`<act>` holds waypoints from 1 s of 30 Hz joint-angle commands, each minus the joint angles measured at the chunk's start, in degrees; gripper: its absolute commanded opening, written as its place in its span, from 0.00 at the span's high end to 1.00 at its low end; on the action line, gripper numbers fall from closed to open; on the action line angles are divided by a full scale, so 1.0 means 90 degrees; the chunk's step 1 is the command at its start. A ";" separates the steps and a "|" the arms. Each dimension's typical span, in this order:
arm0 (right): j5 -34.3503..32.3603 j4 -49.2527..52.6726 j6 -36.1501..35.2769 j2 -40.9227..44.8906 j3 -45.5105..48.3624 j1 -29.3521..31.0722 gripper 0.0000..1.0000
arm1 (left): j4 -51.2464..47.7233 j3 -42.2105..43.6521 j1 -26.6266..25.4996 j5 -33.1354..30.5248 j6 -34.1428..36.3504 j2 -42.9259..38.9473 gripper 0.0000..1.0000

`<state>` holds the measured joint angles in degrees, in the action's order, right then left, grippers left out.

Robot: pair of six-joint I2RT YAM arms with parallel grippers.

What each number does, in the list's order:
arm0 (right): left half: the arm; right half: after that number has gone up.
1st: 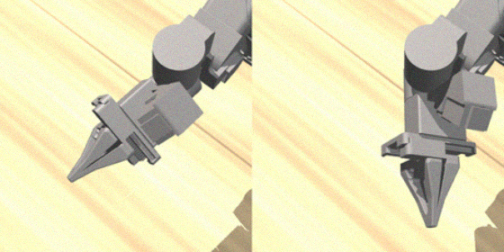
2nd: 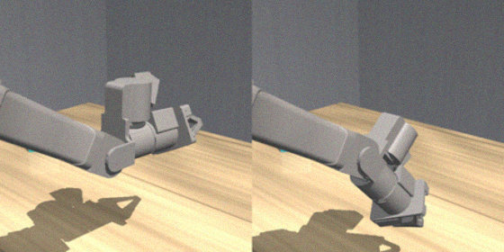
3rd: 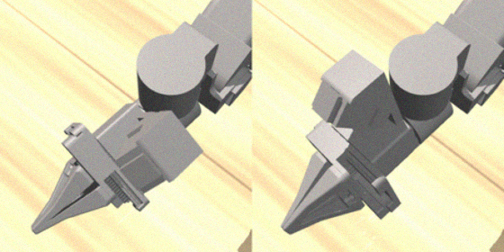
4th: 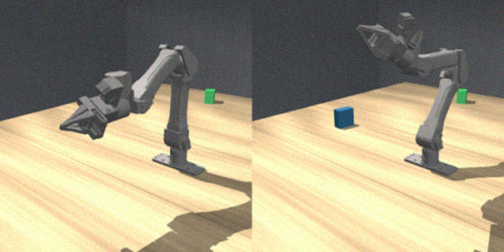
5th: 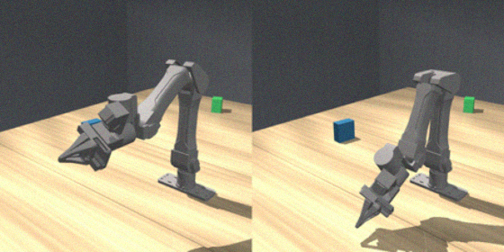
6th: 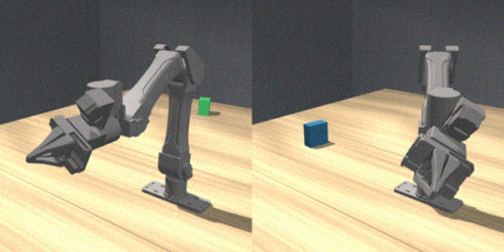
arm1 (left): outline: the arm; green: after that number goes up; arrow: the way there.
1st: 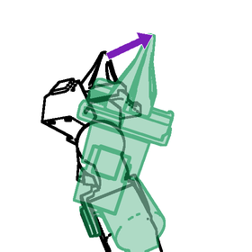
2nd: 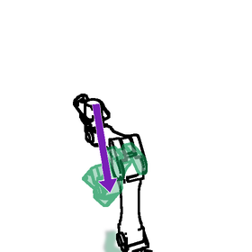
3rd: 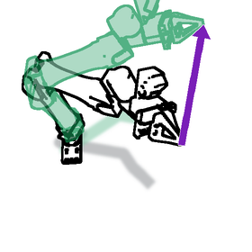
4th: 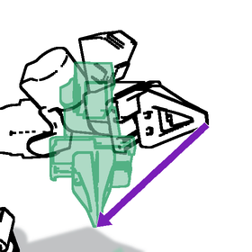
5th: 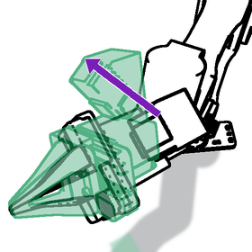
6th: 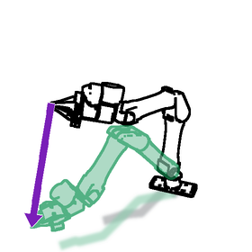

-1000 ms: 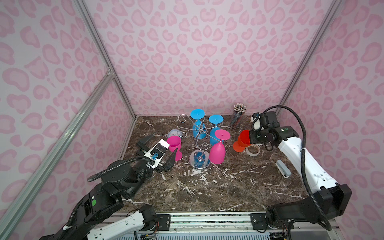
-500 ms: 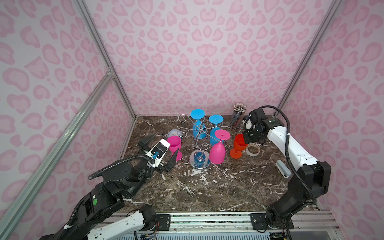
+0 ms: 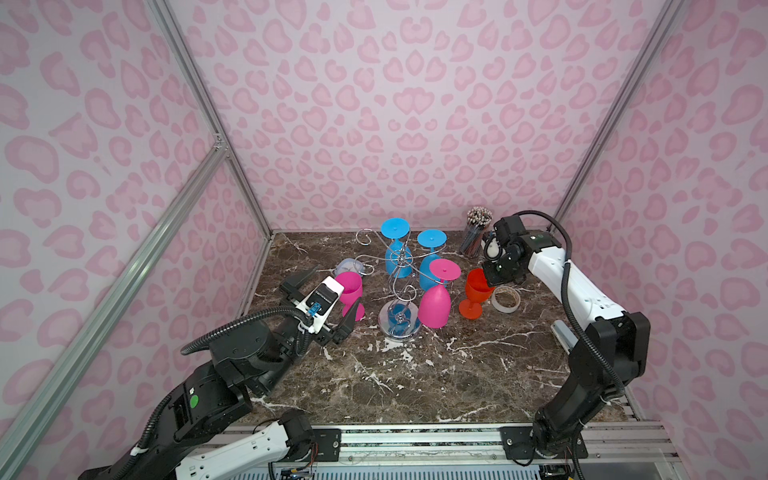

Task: Take the wine glass off the wine glass rack
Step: 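Lower the orange glass upright onto the table beside the tape roll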

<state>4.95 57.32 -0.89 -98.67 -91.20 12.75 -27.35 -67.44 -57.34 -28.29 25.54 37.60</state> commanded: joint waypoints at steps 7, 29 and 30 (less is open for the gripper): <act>-0.0069 0.0116 -0.0048 -0.0130 -0.0043 0.0094 1.00 | 0.0110 -0.0065 0.0004 0.0018 -0.0098 -0.0018 0.03; 0.0016 0.0162 -0.0019 -0.0096 0.0026 0.0191 0.86 | 0.0076 -0.0050 0.0004 0.0018 -0.0189 -0.0106 0.03; 0.0026 0.0168 -0.0024 -0.0091 0.0026 0.0190 0.84 | 0.0071 -0.0054 0.0004 0.0019 -0.0199 -0.0106 0.03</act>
<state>4.67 58.19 -1.04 -99.44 -91.37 14.31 -27.40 -67.44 -57.34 -28.29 24.43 36.80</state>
